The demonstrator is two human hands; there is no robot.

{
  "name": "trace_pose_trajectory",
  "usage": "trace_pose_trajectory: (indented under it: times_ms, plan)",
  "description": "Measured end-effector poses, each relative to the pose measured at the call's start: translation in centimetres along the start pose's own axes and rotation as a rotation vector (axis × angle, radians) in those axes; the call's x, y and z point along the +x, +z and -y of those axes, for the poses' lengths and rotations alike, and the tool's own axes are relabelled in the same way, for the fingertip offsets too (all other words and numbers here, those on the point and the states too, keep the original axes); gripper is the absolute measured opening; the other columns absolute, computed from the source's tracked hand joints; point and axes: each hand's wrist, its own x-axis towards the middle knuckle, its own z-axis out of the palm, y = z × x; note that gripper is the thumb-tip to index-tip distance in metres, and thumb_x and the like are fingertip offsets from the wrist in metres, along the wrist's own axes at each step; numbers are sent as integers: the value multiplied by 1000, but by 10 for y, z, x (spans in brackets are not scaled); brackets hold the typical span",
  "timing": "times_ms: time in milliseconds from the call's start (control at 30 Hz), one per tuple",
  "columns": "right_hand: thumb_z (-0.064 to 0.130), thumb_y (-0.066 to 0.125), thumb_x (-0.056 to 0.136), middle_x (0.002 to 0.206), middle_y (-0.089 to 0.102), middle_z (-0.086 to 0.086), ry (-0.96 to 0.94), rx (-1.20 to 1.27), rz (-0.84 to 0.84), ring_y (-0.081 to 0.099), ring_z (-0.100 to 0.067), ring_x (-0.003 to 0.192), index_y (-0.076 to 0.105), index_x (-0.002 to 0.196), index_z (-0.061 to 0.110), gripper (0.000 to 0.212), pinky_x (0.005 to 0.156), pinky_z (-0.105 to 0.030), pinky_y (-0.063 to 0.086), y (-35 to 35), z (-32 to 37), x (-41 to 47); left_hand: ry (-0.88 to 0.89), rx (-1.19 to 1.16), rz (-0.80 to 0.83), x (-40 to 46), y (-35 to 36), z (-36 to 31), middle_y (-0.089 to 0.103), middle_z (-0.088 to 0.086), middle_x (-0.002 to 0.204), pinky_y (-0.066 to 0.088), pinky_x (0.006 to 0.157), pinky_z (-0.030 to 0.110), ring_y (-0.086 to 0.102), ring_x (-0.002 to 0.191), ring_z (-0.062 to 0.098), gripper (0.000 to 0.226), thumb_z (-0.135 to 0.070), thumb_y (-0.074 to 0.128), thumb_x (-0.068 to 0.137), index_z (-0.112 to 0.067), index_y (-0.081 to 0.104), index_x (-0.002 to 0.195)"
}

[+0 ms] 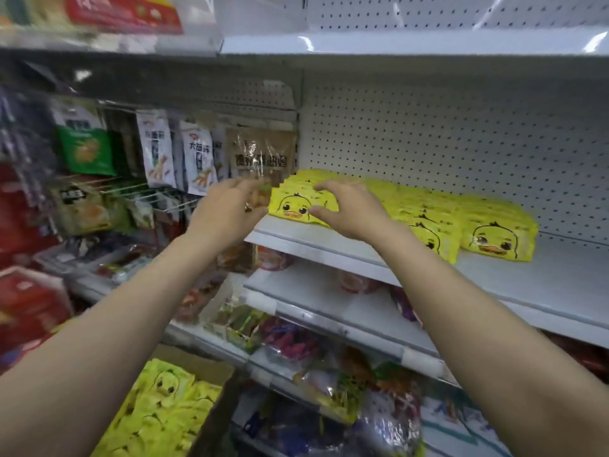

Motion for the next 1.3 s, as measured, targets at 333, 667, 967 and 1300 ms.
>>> trace_pose_trajectory:
  times_ms: [333, 667, 967, 1300]
  plan:
    - [55, 56, 91, 141, 53, 1, -152, 117, 17, 43, -25, 132, 49, 138, 27, 55, 103, -38, 41, 74, 144, 16, -107, 126, 7, -87, -49, 125, 50, 15, 141, 43, 104, 45, 46, 130, 33, 52, -46, 58, 92, -19, 52, 136]
    - [57, 52, 93, 145, 47, 3, -268, 168, 167, 40, -23, 134, 43, 141, 31, 56, 103, -40, 41, 172, 220, 98, -273, 169, 62, -91, -22, 239, 50, 13, 141, 43, 103, 48, 45, 129, 35, 54, -43, 59, 91, -20, 51, 138]
    - [51, 54, 94, 138, 52, -4, -264, 192, 505, 44, -26, 128, 43, 141, 25, 55, 94, -36, 42, 315, 249, 150, -453, 111, 310, -95, 59, 344, 48, 13, 142, 40, 102, 43, 44, 128, 35, 53, -41, 60, 91, -22, 48, 139]
    - [47, 61, 92, 132, 58, -11, -54, 231, 978, 54, -31, 121, 51, 137, 15, 55, 91, -35, 45, 496, 257, 91, -554, -112, 703, -179, 192, 454, 61, 16, 126, 46, 93, 41, 58, 113, 35, 52, -39, 70, 86, -14, 58, 130]
